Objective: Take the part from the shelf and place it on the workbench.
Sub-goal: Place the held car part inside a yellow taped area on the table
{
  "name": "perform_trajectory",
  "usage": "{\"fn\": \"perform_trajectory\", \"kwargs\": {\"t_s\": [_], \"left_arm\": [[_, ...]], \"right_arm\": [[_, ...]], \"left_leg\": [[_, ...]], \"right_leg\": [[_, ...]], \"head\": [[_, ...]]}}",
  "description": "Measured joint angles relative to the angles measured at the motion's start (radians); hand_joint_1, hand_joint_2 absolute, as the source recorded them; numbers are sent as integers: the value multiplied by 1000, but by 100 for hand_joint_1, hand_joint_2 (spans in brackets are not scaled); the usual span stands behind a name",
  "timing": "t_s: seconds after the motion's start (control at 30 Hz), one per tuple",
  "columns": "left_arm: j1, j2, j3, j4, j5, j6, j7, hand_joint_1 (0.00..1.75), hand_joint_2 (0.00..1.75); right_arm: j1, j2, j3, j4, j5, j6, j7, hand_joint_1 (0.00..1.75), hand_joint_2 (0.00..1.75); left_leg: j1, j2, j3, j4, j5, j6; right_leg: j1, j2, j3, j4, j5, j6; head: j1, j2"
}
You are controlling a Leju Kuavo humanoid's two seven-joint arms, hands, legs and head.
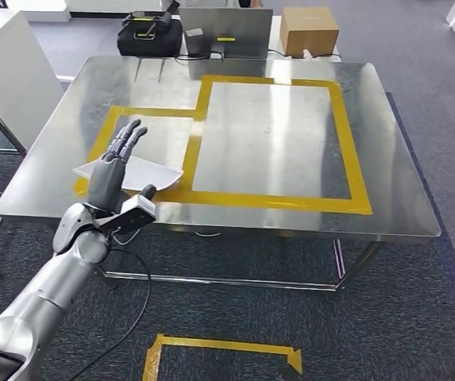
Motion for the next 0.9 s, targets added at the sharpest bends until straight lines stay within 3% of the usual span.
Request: {"fn": "perform_trajectory", "kwargs": {"t_s": [0.03,0.07,0.13,0.17,0.2,0.23,0.3,0.37,0.4,0.47,0.5,0.53,0.57,0.63,0.67,0.7,0.73,0.77,0.83,0.87,0.9], "left_arm": [[19,0,0,-35,15,-6,1,0,0],[39,0,0,-73,33,-13,2,0,0],[87,0,0,-150,70,-25,3,0,0],[115,1,0,-185,89,-28,3,0,0],[145,1,1,-219,108,-29,3,0,0],[177,0,2,-254,127,-28,3,0,0],[244,-2,8,-325,170,-20,2,0,0],[312,-3,20,-391,204,-8,1,0,0],[345,-3,25,-417,212,-1,1,0,0],[413,-1,37,-453,223,10,4,0,0],[448,3,45,-462,228,13,6,0,0],[481,6,56,-467,234,14,7,0,0],[510,10,67,-469,240,15,8,0,0],[555,17,90,-469,245,12,19,0,0],[572,20,101,-467,248,5,31,0,0],[587,22,116,-460,255,-5,48,0,0],[599,23,131,-448,266,-17,63,0,0],[610,24,151,-427,282,-30,75,0,0],[624,22,198,-362,325,-61,82,0,0],[627,19,226,-315,346,-76,78,0,0],[626,15,252,-264,361,-89,71,0,0]], "right_arm": [[2,0,-6,0,-10,-1,-2,0,0],[3,0,-14,0,-22,-2,-4,0,0],[5,0,-32,0,-40,-7,-10,0,0],[6,0,-41,0,-47,-12,-12,0,0],[7,0,-49,0,-53,-16,-15,0,0],[9,0,-58,0,-58,-21,-17,0,0],[13,0,-74,0,-66,-30,-18,0,0],[14,0,-88,0,-75,-35,-13,0,0],[15,0,-95,0,-80,-36,-9,0,0],[21,1,-108,1,-89,-37,-2,0,0],[24,1,-115,1,-94,-37,-1,0,0],[28,2,-121,1,-96,-37,-1,0,0],[30,2,-127,2,-98,-38,-1,0,0],[33,2,-137,2,-101,-39,-1,0,0],[33,2,-142,2,-105,-39,-2,0,0],[34,3,-147,2,-108,-41,-5,0,0],[34,3,-152,2,-111,-43,-7,0,0],[35,4,-157,2,-113,-45,-11,0,0],[35,7,-167,2,-113,-48,-14,0,0],[36,8,-170,2,-112,-48,-14,0,0],[36,10,-173,2,-111,-48,-13,0,0]], "left_leg": [[2,1,-10,-5,15,6],[5,2,-22,-9,29,11],[4,3,-51,-9,52,16],[3,4,-65,-8,63,17],[2,5,-80,-8,74,16],[2,5,-93,-7,84,14],[2,5,-115,-4,102,9],[-1,6,-127,1,117,0],[-2,6,-129,3,124,-5],[-1,7,-133,3,137,-17],[1,6,-136,6,129,-24],[3,5,-143,24,102,-30],[5,5,-153,56,60,-36],[8,4,-177,177,-48,-45],[9,4,-183,237,-78,-47],[10,4,-180,279,-86,-48],[10,4,-163,287,-71,-48],[10,4,-127,254,-44,-46],[8,4,-22,111,-16,-37],[7,4,23,42,-17,-32],[5,4,49,-2,-24,-27]], "right_leg": [[0,1,-11,18,-28,5],[0,2,-26,57,-75,8],[0,2,-53,184,-179,14],[0,2,-56,242,-206,16],[0,2,-47,277,-209,18],[0,2,-21,276,-194,18],[0,2,83,171,-156,15],[1,4,199,22,-165,8],[3,5,229,-22,-178,3],[6,5,232,-43,-180,-10],[6,3,224,-43,-173,-19],[5,1,215,-43,-163,-29],[4,-1,204,-44,-153,-37],[5,-3,182,-43,-131,-45],[7,-3,169,-41,-119,-46],[8,-4,154,-39,-106,-45],[9,-4,138,-36,-95,-45],[9,-5,121,-31,-86,-43],[11,-3,95,-21,-71,-38],[12,-3,86,-17,-63,-33],[13,-3,82,-15,-56,-27]], "head": [[2,0],[4,0],[7,0],[7,0],[7,0],[8,0],[8,0],[8,0],[8,0],[9,0],[9,0],[7,0],[6,0],[4,0],[4,0],[4,0],[4,0],[4,0],[4,0],[5,0],[5,0]]}}
